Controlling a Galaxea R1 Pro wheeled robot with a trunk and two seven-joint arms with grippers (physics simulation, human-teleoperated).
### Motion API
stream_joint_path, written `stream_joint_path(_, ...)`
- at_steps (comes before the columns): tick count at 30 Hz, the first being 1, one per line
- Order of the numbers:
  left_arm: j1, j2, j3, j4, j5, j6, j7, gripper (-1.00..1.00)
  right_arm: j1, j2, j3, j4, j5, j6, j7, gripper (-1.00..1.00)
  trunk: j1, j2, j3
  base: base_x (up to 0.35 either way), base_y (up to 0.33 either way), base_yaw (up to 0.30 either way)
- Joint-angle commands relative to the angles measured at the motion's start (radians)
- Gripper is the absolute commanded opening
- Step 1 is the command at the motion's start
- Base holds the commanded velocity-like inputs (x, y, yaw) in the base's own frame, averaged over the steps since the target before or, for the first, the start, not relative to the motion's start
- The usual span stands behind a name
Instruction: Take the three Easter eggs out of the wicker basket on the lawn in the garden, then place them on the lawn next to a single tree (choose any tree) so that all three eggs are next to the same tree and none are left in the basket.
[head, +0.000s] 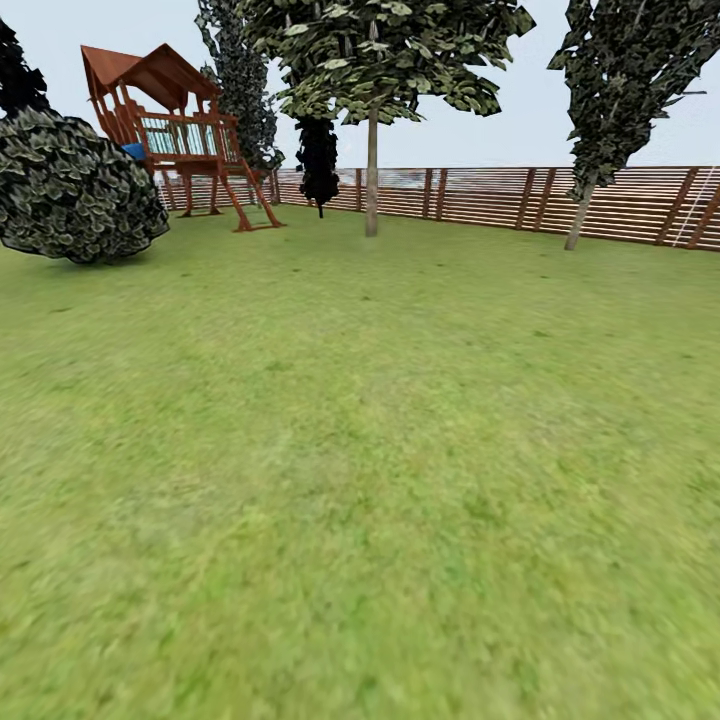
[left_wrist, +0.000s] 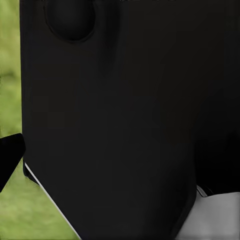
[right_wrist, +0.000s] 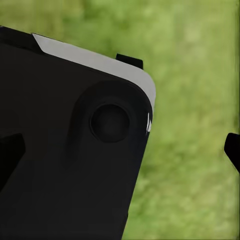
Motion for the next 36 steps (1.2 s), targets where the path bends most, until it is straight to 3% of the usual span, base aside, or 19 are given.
stream_joint_path(1, 0.0, 0.0, 0.005, 0.0, 0.007, -0.002, 0.0, 1.0, -0.001, 0.0, 0.004, 0.001, 0.002, -0.003, -0.001, 1.0, 0.001, 0.0, -0.001, 0.339, 0.0, 0.0)
stream_joint_path(36, 0.0, 0.0, 0.005, 0.0, 0.006, -0.002, -0.001, 1.0, -0.001, 0.002, 0.004, 0.002, 0.006, 0.001, -0.002, 1.0, 0.001, 0.0, -0.001, 0.339, 0.0, 0.0)
